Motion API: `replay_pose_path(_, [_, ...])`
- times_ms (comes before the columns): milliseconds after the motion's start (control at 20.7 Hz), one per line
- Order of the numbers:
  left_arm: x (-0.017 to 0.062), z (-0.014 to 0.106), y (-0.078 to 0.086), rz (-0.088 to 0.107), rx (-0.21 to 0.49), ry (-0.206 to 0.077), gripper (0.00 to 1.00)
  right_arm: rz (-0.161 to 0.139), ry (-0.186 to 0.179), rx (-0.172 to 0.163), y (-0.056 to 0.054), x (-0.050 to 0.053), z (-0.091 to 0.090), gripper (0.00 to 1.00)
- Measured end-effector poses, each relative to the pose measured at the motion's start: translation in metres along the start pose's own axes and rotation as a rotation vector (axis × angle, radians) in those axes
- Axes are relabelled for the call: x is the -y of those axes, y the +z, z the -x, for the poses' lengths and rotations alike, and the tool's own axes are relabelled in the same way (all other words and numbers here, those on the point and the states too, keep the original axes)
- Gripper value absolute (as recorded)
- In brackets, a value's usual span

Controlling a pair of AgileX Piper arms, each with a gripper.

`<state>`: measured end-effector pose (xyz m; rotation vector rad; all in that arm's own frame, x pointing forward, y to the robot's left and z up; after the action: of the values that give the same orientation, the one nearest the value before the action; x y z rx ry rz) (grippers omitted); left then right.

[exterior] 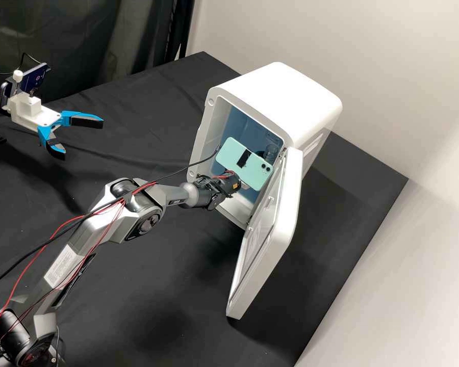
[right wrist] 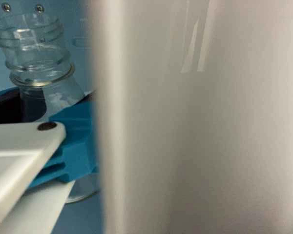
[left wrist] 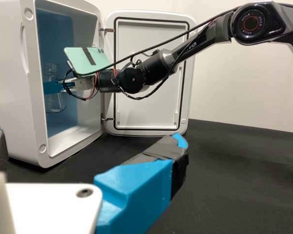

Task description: Place the flask in the incubator

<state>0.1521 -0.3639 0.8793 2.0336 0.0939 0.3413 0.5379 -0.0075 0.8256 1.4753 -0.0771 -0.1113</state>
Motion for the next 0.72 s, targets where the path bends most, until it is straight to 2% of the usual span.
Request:
replay_pose_path(193, [0.0001, 0.0, 0.0, 0.0, 0.001, -0.001, 1.0, 0.0, -0.008, 0.007, 0.003, 0.004, 0.001, 0.0])
replay_pose_path(338, [0.0004, 0.0, 0.001, 0.001, 0.007, -0.002, 1.0, 0.008, -0.058, 0.031, 0.009, 0.02, 0.006, 0.0])
replay_pose_path(434, [0.0004, 0.0, 0.001, 0.001, 0.007, -0.002, 1.0, 0.012, -0.094, 0.036, 0.008, 0.033, 0.01, 0.0])
replay_pose_path(482, [0.0004, 0.0, 0.001, 0.001, 0.007, -0.002, 1.0, 0.013, -0.097, 0.032, 0.007, 0.036, 0.011, 0.0])
replay_pose_path(723, [0.0007, -0.001, 0.002, 0.002, 0.012, -0.003, 1.0, 0.014, -0.102, 0.028, 0.004, 0.039, 0.011, 0.0])
